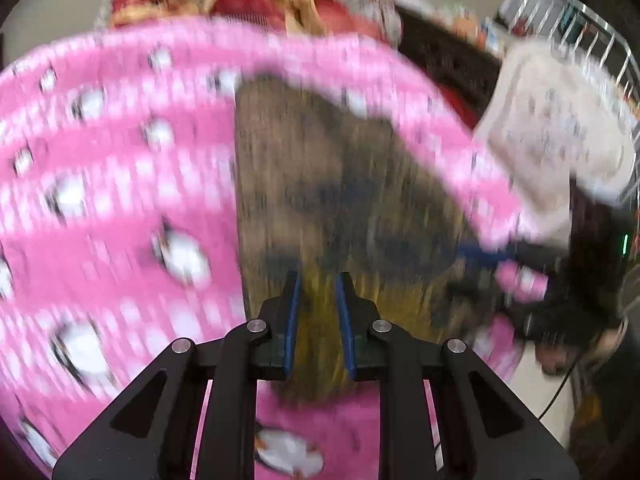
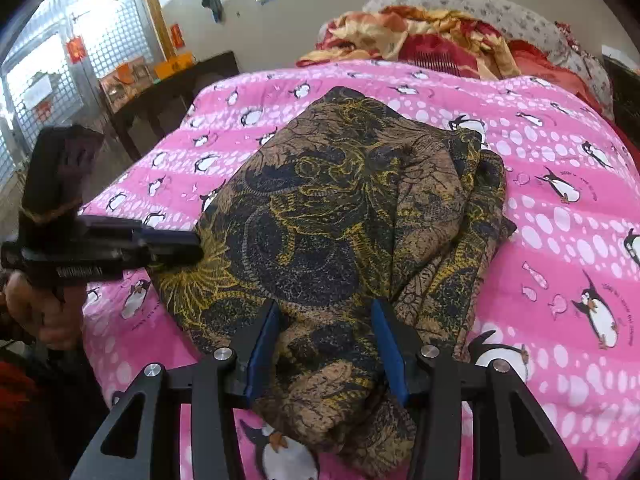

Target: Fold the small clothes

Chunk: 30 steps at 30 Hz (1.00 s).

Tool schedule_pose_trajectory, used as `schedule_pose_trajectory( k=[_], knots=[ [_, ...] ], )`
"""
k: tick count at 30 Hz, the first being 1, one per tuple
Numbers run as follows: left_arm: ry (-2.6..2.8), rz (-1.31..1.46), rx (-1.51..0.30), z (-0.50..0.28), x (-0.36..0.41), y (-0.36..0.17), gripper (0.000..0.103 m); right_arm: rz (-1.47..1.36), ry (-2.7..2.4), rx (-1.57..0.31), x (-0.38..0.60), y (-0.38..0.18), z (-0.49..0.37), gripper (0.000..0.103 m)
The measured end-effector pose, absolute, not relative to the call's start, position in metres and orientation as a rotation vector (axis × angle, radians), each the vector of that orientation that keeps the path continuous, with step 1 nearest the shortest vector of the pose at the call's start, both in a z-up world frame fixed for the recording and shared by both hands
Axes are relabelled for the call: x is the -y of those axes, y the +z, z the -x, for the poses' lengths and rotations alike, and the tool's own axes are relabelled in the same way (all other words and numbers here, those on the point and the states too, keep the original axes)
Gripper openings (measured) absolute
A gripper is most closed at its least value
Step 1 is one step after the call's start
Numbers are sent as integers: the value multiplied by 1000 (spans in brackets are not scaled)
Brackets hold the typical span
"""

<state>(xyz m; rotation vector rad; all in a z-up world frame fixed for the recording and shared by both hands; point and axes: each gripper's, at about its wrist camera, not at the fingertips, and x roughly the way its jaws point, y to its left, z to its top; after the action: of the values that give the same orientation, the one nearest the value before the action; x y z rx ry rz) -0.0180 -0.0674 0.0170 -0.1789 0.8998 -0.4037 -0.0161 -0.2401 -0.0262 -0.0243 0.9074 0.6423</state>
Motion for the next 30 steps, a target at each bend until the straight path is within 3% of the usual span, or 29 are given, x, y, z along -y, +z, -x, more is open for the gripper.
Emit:
schedule_pose_trajectory(
  k=[5, 8, 11, 13, 14, 17, 30],
  knots=[
    [-329, 195, -812, -69, 80, 53, 17, 79, 528, -818, 225, 29, -6, 47],
    [-264, 199, -900, -134, 103, 35, 16, 66, 346, -895, 206, 34, -52, 56],
    [-189, 176, -951, -167, 111, 4, 17, 25, 230, -993, 192, 6, -92, 56],
    [-155, 165, -925, -172, 114, -17, 20, 30, 167, -1011, 193, -24, -103, 61],
    [-147, 156, -913, -172, 115, -30, 21, 36, 162, -992, 196, -49, -104, 72],
    [-131, 152, -878, -169, 117, -39, 23, -60, 211, -920, 213, -49, -97, 72],
    [-140, 154, -942, -181, 115, -29, 23, -69, 212, -913, 216, -52, -98, 72]
  ],
)
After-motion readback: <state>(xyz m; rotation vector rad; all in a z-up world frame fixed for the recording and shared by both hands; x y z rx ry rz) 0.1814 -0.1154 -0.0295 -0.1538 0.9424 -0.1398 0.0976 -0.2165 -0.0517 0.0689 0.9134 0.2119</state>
